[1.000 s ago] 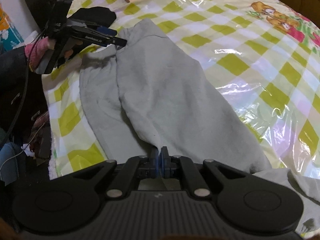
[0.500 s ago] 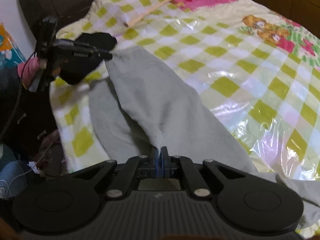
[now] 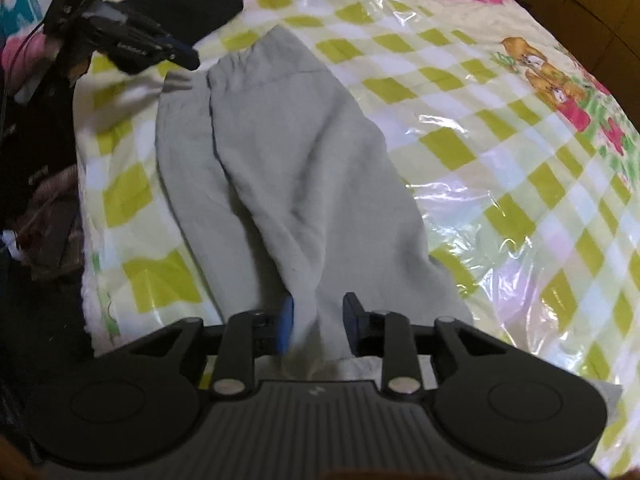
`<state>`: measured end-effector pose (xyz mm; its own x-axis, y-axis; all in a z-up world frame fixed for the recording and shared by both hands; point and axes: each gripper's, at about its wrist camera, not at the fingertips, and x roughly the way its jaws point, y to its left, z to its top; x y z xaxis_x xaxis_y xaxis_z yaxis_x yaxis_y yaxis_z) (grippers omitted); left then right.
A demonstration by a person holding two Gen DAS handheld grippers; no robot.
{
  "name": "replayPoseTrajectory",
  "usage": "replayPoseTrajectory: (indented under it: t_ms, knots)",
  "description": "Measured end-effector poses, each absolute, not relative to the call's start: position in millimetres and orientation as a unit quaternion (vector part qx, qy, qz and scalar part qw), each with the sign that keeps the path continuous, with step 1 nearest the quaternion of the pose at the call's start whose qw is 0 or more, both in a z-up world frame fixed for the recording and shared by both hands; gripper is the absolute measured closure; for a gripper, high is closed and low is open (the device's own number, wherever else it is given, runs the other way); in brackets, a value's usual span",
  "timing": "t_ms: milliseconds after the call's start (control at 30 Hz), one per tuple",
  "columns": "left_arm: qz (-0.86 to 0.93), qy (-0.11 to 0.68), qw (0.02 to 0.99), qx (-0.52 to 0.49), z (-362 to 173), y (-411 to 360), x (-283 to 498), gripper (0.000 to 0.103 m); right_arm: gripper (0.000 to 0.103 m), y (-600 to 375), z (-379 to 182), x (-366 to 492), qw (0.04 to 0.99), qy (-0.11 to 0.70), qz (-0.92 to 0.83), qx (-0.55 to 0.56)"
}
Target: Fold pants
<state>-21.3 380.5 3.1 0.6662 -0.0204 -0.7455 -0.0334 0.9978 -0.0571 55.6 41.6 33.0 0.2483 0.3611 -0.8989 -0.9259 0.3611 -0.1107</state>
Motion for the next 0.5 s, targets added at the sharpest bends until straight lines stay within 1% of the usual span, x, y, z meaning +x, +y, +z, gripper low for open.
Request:
replayPoseTrajectory:
  t_ms: [33, 67, 133, 233, 333, 467, 500]
  knots:
    - [0.002, 0.411, 0.911, -0.017, 1, 378, -21, 0.074, 0.074, 44, 38, 51, 0.712, 0.409, 0.457, -0.343]
    - [-0.002, 0.413, 0.911, -0.007, -1, 376, -22, 0.074, 0.070, 48, 43, 45, 0.707, 0.402, 0.467, -0.348]
    - [-0.008, 0.414, 0.910, 0.015, -4, 375, -23, 0.068, 0.066, 59, 51, 36, 0.703, 0.385, 0.480, -0.357]
    - [-0.007, 0.418, 0.907, 0.047, -9, 376, -22, 0.066, 0.065, 91, 52, 26, 0.699, 0.346, 0.511, -0.361]
    - [-0.013, 0.417, 0.907, 0.058, -13, 376, -19, 0.065, 0.060, 129, 33, 16, 0.688, 0.301, 0.536, -0.385]
    - [-0.035, 0.409, 0.908, 0.081, -16, 368, -13, 0.062, 0.060, 176, -8, 18, 0.690, 0.263, 0.540, -0.404]
    - [-0.039, 0.408, 0.908, 0.082, -17, 367, -11, 0.059, 0.060, 184, -15, 19, 0.692, 0.259, 0.539, -0.404]
